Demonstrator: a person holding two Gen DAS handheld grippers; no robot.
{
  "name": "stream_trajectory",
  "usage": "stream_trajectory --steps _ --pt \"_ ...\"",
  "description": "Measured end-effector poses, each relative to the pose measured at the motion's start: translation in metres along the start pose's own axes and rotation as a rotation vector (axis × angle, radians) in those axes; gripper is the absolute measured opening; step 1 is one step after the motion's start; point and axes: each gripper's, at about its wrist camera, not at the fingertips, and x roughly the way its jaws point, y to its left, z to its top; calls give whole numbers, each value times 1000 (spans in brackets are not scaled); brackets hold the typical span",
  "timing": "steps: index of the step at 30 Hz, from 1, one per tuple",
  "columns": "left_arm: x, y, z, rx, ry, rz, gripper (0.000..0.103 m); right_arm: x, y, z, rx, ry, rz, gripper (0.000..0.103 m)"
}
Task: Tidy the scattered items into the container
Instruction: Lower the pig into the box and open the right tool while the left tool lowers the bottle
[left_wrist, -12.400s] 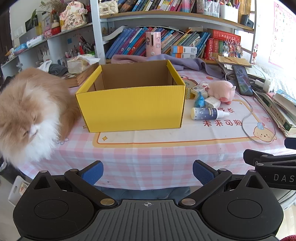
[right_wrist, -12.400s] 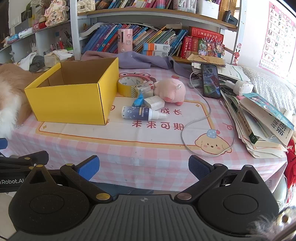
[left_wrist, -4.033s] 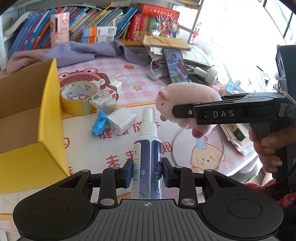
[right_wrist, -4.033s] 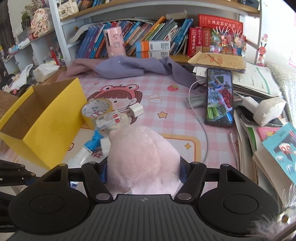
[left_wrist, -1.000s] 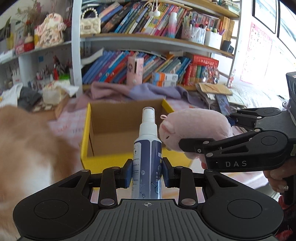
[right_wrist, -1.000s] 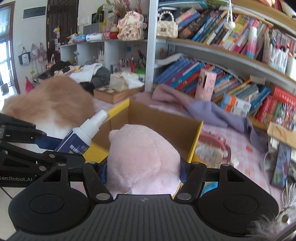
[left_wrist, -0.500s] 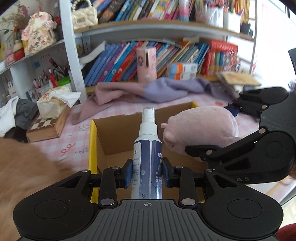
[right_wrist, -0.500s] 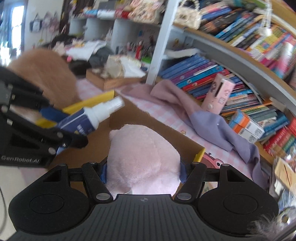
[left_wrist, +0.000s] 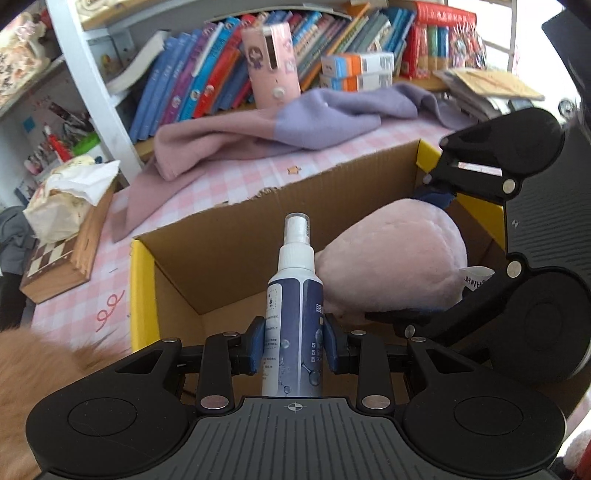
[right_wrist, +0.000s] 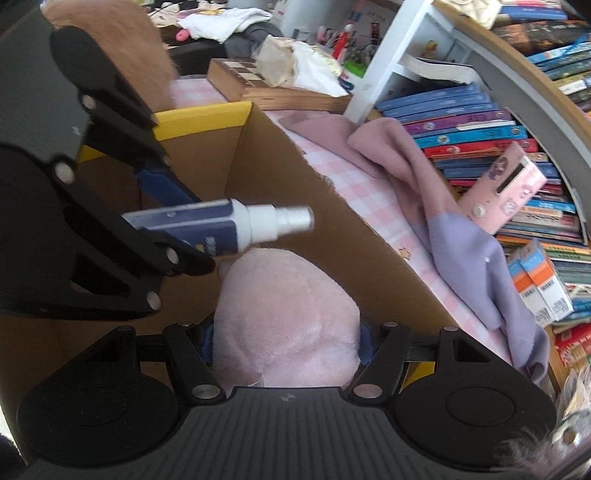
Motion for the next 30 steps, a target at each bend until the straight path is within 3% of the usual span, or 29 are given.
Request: stream_trajectory --steps 3,7,11,13,23,25,30 --pt "10 0 3 12 40 -7 32 6 -1 4 -25 33 21 66" --pt "13 1 4 33 54 -27 36 9 -1 7 -26 63 42 76" --pt "14 5 2 31 51 18 56 6 3 7 -35 66 21 83" --pt "11 9 1 26 33 -7 57 5 2 6 -13 65 20 85" --pt "8 10 -1 81 19 -12 58 0 8 4 51 80 1 85" --pt "9 10 -2 93 23 19 67 -1 10 4 52 83 -4 85" --pt "6 15 -3 83 8 15 72 -3 14 5 73 81 -3 85"
